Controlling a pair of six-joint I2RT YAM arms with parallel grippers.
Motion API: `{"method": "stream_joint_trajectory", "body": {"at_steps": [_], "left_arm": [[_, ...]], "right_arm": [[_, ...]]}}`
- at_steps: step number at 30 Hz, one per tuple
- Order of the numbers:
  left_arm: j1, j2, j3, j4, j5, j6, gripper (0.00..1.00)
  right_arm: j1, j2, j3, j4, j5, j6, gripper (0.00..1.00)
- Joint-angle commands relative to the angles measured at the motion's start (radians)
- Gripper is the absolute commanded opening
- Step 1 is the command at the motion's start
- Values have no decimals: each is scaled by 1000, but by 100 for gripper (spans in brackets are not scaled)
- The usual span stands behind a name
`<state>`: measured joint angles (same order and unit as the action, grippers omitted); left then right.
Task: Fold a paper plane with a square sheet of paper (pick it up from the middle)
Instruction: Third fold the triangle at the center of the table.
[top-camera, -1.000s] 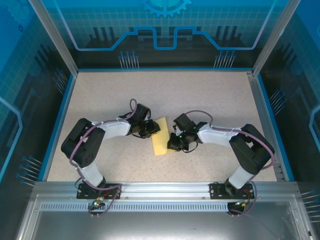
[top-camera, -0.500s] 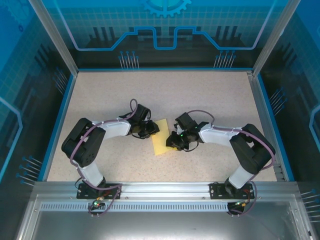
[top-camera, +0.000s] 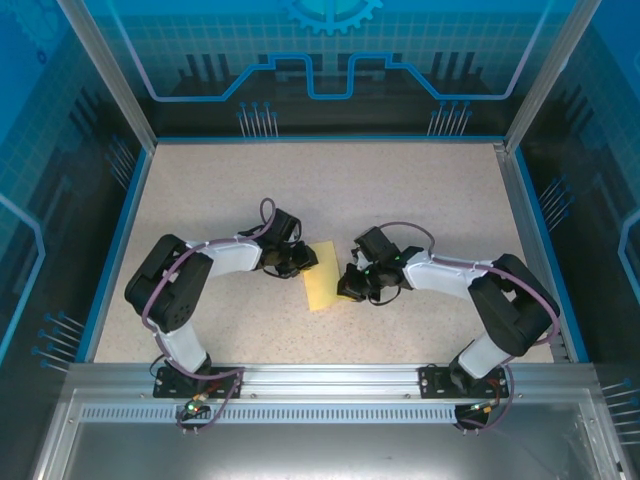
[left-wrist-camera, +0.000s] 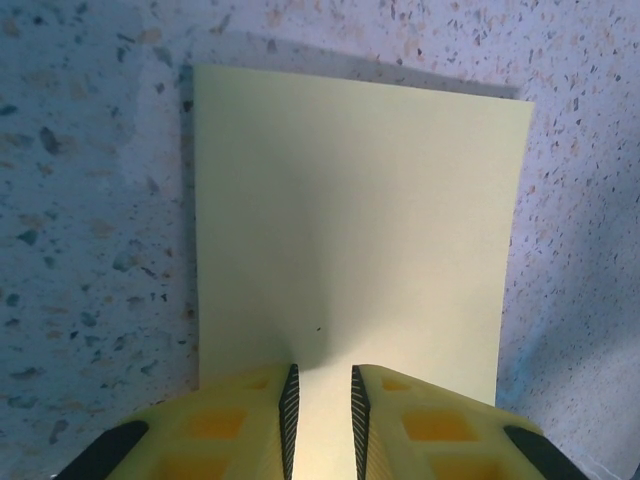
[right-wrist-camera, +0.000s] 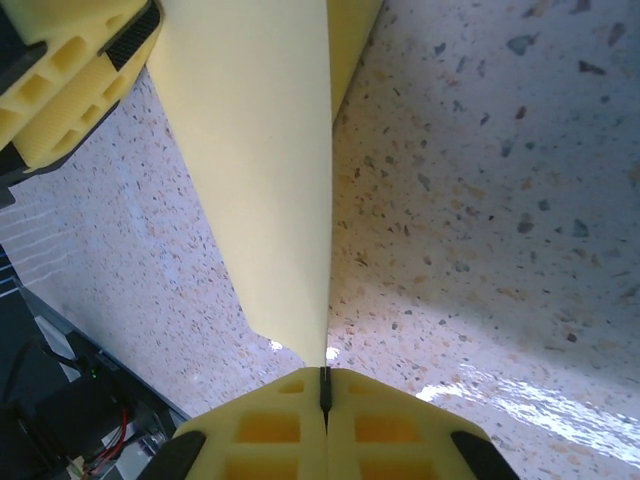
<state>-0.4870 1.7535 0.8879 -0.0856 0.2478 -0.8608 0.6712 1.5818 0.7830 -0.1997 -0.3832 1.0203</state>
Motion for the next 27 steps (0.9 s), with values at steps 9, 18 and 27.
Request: {"method": "stream_joint_trajectory", "body": {"at_steps": [9, 18, 27], "left_arm": [[9, 12, 8, -27, 10, 26, 25], [43, -51, 54, -49, 11, 49, 27], [50, 42, 80, -41, 5, 45, 24]], "right_arm": [[17, 126, 133, 124, -70, 0, 4], [30, 192, 206, 56, -25, -15, 5], [39, 236, 231, 67, -13, -16, 5]]}}
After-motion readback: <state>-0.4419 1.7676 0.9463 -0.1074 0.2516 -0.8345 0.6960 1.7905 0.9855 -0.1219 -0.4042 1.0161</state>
